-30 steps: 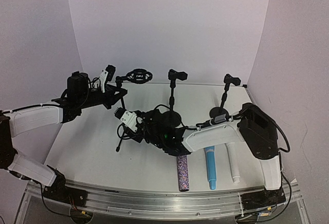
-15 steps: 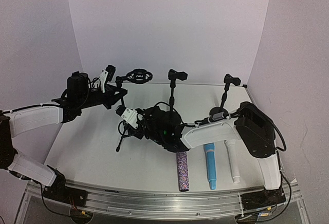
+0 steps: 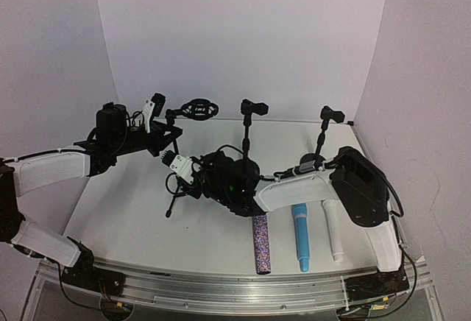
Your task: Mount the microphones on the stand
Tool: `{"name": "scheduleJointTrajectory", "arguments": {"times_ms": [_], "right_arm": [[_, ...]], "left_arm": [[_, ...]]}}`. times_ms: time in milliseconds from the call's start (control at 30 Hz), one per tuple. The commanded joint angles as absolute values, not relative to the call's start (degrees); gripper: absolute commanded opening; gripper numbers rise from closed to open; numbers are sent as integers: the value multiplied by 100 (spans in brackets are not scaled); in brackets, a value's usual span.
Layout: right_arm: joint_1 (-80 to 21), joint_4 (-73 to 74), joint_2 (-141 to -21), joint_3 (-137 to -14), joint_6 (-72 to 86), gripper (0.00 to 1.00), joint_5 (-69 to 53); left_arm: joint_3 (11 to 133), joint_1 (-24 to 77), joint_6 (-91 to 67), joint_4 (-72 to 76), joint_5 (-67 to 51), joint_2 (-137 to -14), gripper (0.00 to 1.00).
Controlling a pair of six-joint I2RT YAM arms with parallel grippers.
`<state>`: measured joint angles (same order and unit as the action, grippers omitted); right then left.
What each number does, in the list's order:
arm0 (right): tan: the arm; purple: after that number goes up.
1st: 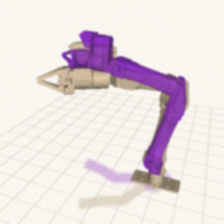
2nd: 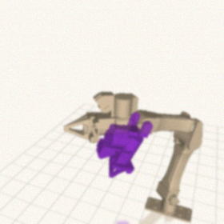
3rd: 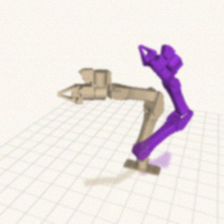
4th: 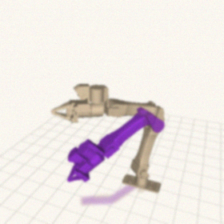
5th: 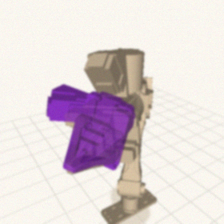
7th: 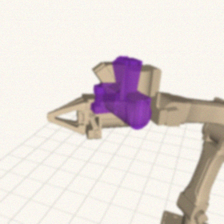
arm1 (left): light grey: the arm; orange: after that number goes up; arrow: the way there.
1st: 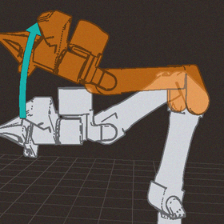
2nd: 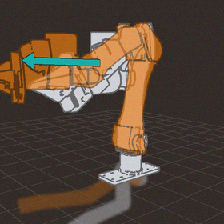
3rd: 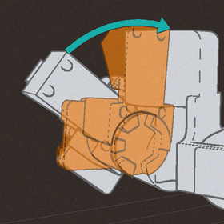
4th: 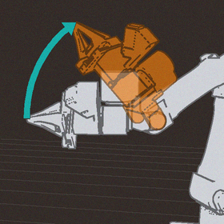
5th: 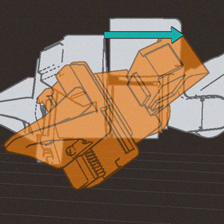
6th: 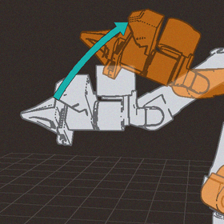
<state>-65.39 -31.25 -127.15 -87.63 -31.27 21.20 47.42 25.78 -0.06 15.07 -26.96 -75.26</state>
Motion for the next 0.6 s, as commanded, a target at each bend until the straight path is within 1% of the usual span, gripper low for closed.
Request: {"name": "scheduleJointTrajectory", "arguments": {"times_ms": [0,33,100,167,200,433,500,567], "right_arm": [[-6548,-3050,-12849,-9028,-3068,32,2175],[-6548,-3050,-12846,-9041,-3070,29,2161],[-6548,-3052,-12841,-9072,-3088,20,2176],[-6549,-3053,-12850,-9091,-3114,4,2272],[-6550,-3052,-12856,-9096,-3113,0,2330],[-6547,-3053,-12843,-9014,-2783,0,2583],[-6533,-3051,-12785,-8951,-2313,0,2705],[-6508,-3025,-12615,-8781,-1354,0,2559]], "left_arm": [[4725,2610,-285,1626,-2897,-7473,0],[4716,2611,-285,1628,-2901,-7468,0],[4711,2611,-282,1627,-2907,-7454,0],[4702,2611,-285,1627,-2902,-7454,0],[4703,2613,-284,1630,-2897,-7453,0],[4708,2613,-294,1661,-2915,-7434,0],[4700,2610,-295,1682,-2931,-7422,0],[4677,2611,-284,1730,-2960,-7404,0]]}}
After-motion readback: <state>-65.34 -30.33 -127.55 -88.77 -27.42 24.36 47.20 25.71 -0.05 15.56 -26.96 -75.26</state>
